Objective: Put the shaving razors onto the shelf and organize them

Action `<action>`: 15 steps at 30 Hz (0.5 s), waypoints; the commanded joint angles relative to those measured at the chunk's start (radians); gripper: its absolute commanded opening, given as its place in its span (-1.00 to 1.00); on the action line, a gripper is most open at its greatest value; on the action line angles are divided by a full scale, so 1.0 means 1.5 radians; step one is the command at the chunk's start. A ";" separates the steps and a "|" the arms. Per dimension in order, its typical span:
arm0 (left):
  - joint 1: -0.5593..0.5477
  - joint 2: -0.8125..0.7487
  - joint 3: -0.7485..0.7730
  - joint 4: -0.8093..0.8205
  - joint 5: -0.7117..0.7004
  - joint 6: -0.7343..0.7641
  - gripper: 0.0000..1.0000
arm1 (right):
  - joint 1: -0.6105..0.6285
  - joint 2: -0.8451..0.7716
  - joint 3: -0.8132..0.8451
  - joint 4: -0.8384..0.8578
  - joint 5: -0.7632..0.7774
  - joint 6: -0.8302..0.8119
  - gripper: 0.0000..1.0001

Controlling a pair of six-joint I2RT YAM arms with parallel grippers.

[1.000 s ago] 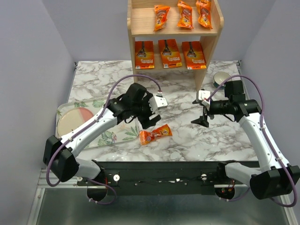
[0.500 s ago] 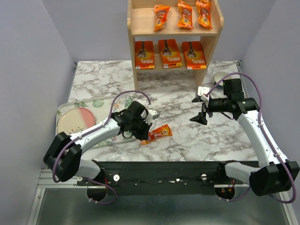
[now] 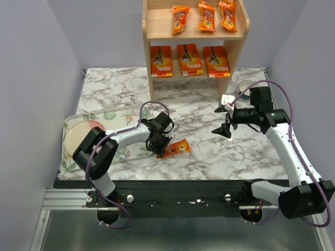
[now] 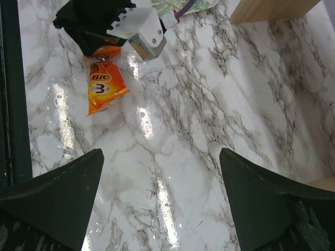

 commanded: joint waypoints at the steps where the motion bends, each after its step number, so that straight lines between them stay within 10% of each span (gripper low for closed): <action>1: 0.002 0.071 0.102 -0.040 -0.094 0.012 -1.00 | 0.003 -0.010 0.013 0.024 0.014 0.024 1.00; 15: 0.007 0.199 0.319 0.056 -0.198 0.130 -0.75 | 0.003 -0.016 -0.007 0.069 0.033 0.059 1.00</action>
